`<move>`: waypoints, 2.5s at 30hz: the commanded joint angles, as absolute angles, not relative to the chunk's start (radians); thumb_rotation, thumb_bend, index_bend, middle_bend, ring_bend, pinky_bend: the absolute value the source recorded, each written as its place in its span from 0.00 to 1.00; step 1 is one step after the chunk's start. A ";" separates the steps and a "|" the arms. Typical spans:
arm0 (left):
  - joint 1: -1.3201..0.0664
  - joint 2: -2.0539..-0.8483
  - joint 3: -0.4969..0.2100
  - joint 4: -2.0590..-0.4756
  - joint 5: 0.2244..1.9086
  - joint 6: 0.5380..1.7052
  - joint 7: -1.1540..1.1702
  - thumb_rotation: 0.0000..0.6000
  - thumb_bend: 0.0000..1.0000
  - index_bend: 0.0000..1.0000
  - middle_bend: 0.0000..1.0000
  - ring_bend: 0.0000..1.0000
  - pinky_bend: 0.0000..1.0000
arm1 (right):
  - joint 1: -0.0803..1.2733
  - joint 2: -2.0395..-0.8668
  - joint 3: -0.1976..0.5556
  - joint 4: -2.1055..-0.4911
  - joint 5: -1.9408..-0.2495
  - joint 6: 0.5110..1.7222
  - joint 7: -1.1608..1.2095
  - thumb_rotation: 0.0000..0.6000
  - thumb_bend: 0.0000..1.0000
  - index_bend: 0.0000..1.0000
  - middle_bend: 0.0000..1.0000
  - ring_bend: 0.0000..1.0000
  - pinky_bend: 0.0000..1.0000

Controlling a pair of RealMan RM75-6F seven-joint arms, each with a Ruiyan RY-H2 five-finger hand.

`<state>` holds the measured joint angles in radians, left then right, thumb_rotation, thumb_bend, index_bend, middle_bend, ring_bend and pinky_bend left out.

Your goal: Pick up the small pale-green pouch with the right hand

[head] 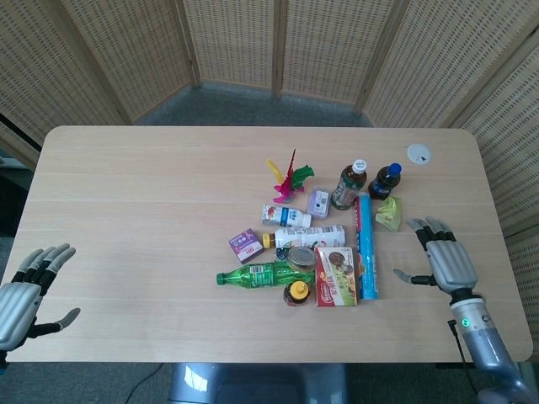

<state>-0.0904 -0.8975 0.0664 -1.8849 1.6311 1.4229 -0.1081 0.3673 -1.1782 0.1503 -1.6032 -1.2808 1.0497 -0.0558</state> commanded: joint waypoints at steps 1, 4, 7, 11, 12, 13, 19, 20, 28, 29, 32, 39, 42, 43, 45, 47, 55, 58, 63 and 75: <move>-0.087 -0.899 0.067 -1.881 1.624 1.424 -0.110 1.00 0.30 0.04 0.00 0.00 0.00 | 0.517 -1.146 0.192 -1.597 -1.184 0.816 -0.012 0.68 0.45 0.00 0.00 0.00 0.00; -0.083 -0.904 0.069 -1.871 1.611 1.420 -0.115 1.00 0.30 0.04 0.00 0.00 0.00 | 0.578 -1.183 0.204 -1.544 -1.145 0.734 -0.010 0.67 0.47 0.00 0.00 0.00 0.00; -0.084 -0.906 0.068 -1.863 1.596 1.412 -0.117 1.00 0.30 0.04 0.00 0.00 0.00 | 0.624 -1.233 0.209 -1.474 -1.124 0.690 -0.010 0.68 0.46 0.00 0.00 0.00 0.00; -0.088 -0.907 0.063 -1.862 1.582 1.404 -0.115 1.00 0.30 0.04 0.00 0.00 0.00 | 0.666 -1.290 0.209 -1.389 -1.108 0.648 0.001 0.68 0.46 0.00 0.00 0.00 0.00; -0.090 -0.907 0.061 -1.863 1.579 1.401 -0.112 1.00 0.30 0.04 0.00 0.00 0.00 | 0.677 -1.305 0.208 -1.364 -1.110 0.638 0.004 0.68 0.46 0.00 0.00 0.00 0.00; -0.091 -0.908 0.060 -1.864 1.576 1.398 -0.110 1.00 0.30 0.04 0.00 0.00 0.00 | 0.685 -1.316 0.207 -1.345 -1.110 0.630 0.007 0.68 0.46 0.00 0.00 0.00 0.00; -0.097 -0.909 0.057 -1.876 1.560 1.383 -0.090 1.00 0.30 0.04 0.00 0.00 0.00 | 0.735 -1.370 0.203 -1.218 -1.129 0.566 0.046 0.67 0.46 0.00 0.00 0.00 0.00; -0.097 -0.909 0.057 -1.879 1.557 1.383 -0.086 1.00 0.30 0.04 0.00 0.00 0.00 | 0.742 -1.378 0.203 -1.198 -1.135 0.558 0.056 0.67 0.46 0.00 0.00 0.00 0.00; -0.095 -0.905 0.055 -1.899 1.549 1.383 -0.060 1.00 0.30 0.04 0.00 0.00 0.00 | 0.799 -1.445 0.189 -1.007 -1.178 0.445 0.145 0.68 0.46 0.00 0.00 0.00 0.00; -0.095 -0.905 0.055 -1.901 1.549 1.383 -0.058 1.00 0.30 0.04 0.00 0.00 0.00 | 0.805 -1.452 0.185 -0.988 -1.182 0.430 0.154 0.68 0.46 0.00 0.00 0.00 0.00; -0.092 -0.904 0.056 -1.903 1.548 1.386 -0.056 1.00 0.30 0.04 0.00 0.00 0.00 | 0.814 -1.464 0.173 -0.942 -1.191 0.390 0.177 0.67 0.46 0.00 0.00 0.00 0.00; -0.097 -0.912 0.054 -1.892 1.549 1.378 -0.067 1.00 0.30 0.04 0.00 0.00 0.00 | 0.768 -1.424 0.141 -0.976 -1.203 0.407 0.200 0.68 0.46 0.00 0.00 0.00 0.00; -0.107 -0.920 0.050 -1.883 1.556 1.368 -0.076 1.00 0.30 0.04 0.00 0.00 0.00 | 0.728 -1.375 0.124 -1.048 -1.194 0.451 0.182 0.67 0.46 0.00 0.00 0.00 0.00; -0.109 -0.922 0.049 -1.881 1.558 1.366 -0.079 1.00 0.30 0.04 0.00 0.00 0.00 | 0.715 -1.356 0.118 -1.075 -1.188 0.465 0.174 0.66 0.46 0.00 0.00 0.00 0.00; -0.115 -0.928 0.047 -1.873 1.562 1.361 -0.087 1.00 0.30 0.04 0.00 0.00 0.00 | 0.684 -1.311 0.108 -1.145 -1.166 0.504 0.151 0.65 0.46 0.00 0.00 0.00 0.00; -0.119 -0.933 0.047 -1.865 1.566 1.357 -0.096 1.00 0.30 0.04 0.00 0.00 0.00 | 0.655 -1.272 0.098 -1.209 -1.142 0.540 0.127 0.64 0.46 0.00 0.00 0.00 0.00; -0.125 -0.950 0.048 -1.824 1.578 1.355 -0.139 1.00 0.30 0.04 0.00 0.00 0.00 | 0.563 -1.133 0.062 -1.441 -1.052 0.708 0.000 0.60 0.45 0.00 0.00 0.00 0.00; -0.129 -0.953 0.049 -1.818 1.581 1.353 -0.143 1.00 0.30 0.04 0.00 0.00 0.00 | 0.581 -1.125 0.085 -1.446 -1.039 0.726 -0.029 0.58 0.45 0.00 0.00 0.00 0.00; -0.122 -0.958 0.052 -1.821 1.580 1.363 -0.137 1.00 0.30 0.04 0.00 0.00 0.00 | 0.660 -1.186 0.129 -1.356 -1.013 0.665 -0.050 0.56 0.45 0.00 0.00 0.00 0.00; -0.097 -0.937 0.063 -1.844 1.558 1.384 -0.106 1.00 0.30 0.04 0.00 0.00 0.00 | 0.785 -1.443 0.151 -0.955 -1.038 0.439 0.052 0.57 0.45 0.00 0.00 0.00 0.00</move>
